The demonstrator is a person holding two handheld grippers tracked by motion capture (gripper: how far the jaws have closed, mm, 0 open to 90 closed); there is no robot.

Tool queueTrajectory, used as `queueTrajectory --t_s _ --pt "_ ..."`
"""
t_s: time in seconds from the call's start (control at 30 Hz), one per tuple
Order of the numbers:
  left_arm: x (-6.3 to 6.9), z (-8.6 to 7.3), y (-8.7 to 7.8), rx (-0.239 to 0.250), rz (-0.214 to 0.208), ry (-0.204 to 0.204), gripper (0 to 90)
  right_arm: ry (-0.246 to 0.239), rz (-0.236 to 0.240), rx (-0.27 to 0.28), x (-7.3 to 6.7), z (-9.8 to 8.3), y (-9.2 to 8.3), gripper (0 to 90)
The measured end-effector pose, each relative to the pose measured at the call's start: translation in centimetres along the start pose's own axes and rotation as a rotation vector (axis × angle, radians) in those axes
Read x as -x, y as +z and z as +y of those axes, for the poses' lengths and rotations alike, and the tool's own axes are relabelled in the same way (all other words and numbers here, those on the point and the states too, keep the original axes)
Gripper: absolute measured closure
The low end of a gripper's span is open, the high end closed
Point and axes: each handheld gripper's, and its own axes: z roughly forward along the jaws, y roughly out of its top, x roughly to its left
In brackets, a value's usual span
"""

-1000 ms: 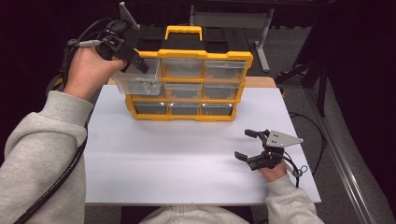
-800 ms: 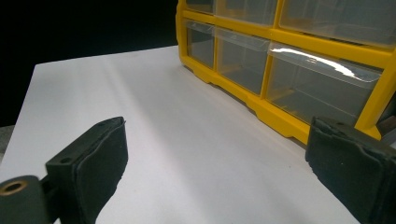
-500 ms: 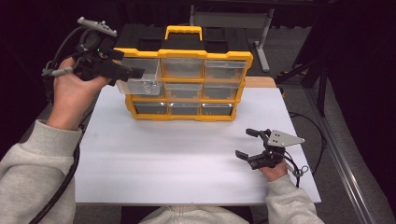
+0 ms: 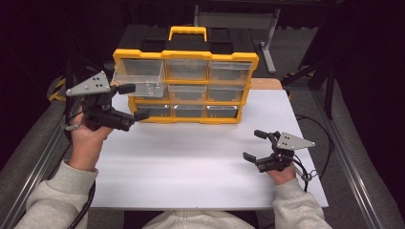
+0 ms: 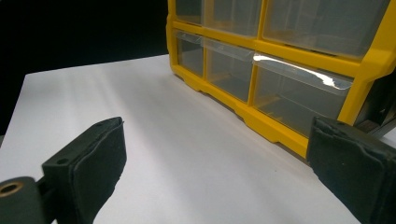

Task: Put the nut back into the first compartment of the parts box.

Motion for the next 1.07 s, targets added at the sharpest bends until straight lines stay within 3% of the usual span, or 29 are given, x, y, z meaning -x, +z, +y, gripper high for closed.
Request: queueTrajectory --t_s 0.03,0.17,0.27,0.37,0.4,0.43,0.5,0.63,0.8,1.07 --pt "0.4 -1.3 0.2 0.031 -0.029 0.015 1.4 -0.001 -0.001 0.001 0.0 0.0 0.0 5.6" --pt "0.9 -3.2 0.6 0.104 -0.061 0.046 1.0 0.003 -0.006 0.006 0.1 0.0 -0.2 5.4" --pt "1.3 -5.5 1.5 0.123 -0.064 0.063 0.8 0.002 -0.006 0.009 0.1 0.0 -0.2 5.3" --pt "1.2 -7.4 2.5 0.102 -0.076 0.042 0.7 0.001 -0.007 0.010 0.1 0.0 -0.2 5.3" --pt "1.2 -7.4 2.5 0.102 -0.076 0.042 0.7 0.001 -0.007 0.010 0.1 0.0 -0.2 5.3" --pt "1.1 -8.7 3.1 0.095 -0.085 0.019 0.7 0.001 -0.009 0.009 0.1 0.0 -0.3 5.3" --pt "1.1 -9.1 3.2 0.089 -0.090 0.010 0.7 0.002 -0.010 0.009 0.1 0.0 -0.3 5.1" --pt "0.9 -11.9 4.2 0.092 -0.106 -0.043 1.0 0.003 -0.003 0.017 0.1 0.0 -0.3 4.6" --pt "0.5 -14.2 4.6 0.079 -0.129 -0.083 0.7 -0.006 0.004 0.032 0.0 0.1 -0.5 4.3" --pt "0.7 -15.4 4.7 0.044 -0.129 -0.055 0.8 -0.004 0.008 0.038 0.0 -0.1 -0.5 3.9"
